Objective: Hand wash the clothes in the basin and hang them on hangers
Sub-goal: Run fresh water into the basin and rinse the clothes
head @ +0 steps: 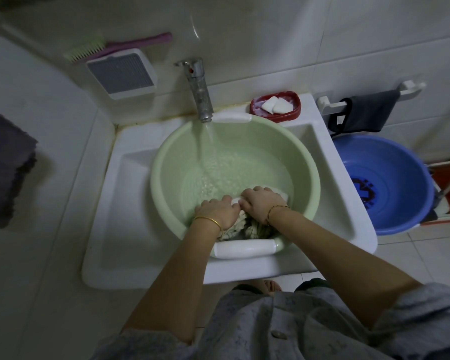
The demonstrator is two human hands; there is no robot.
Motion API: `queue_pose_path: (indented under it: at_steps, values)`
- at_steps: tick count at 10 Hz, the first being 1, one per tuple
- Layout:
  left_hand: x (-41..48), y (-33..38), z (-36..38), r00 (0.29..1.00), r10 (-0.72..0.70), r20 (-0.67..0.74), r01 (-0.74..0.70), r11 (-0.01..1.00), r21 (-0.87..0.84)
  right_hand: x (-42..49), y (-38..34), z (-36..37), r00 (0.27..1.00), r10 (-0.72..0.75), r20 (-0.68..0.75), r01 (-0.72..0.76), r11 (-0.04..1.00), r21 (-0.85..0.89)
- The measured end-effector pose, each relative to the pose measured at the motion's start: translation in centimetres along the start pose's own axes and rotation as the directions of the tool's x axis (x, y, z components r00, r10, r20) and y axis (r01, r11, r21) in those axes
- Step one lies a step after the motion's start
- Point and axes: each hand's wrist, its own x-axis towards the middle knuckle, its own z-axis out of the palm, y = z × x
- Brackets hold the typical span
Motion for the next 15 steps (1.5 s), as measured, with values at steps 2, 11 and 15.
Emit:
queue_pose_path:
  at_steps: [2, 11, 15]
  values:
    - [-0.02, 0.01, -0.02, 1.0, -0.001, -0.001, 0.001, 1.0, -0.001, 0.03, -0.01, -0.05, 1.0, -0.001, 0.003, 0.001, 1.0, -0.003]
    - [-0.06, -0.08, -0.02, 1.0, 0.009, -0.003, -0.009, 1.0, -0.015, 0.03, 0.02, 0.0, 1.0, -0.002, 0.005, 0.002, 1.0, -0.008]
    - [0.1, -0.12, 0.12, 1.0, 0.014, -0.009, -0.014, 1.0, -0.01, 0.13, 0.04, 0.07, 1.0, -0.001, 0.001, 0.001, 1.0, -0.006]
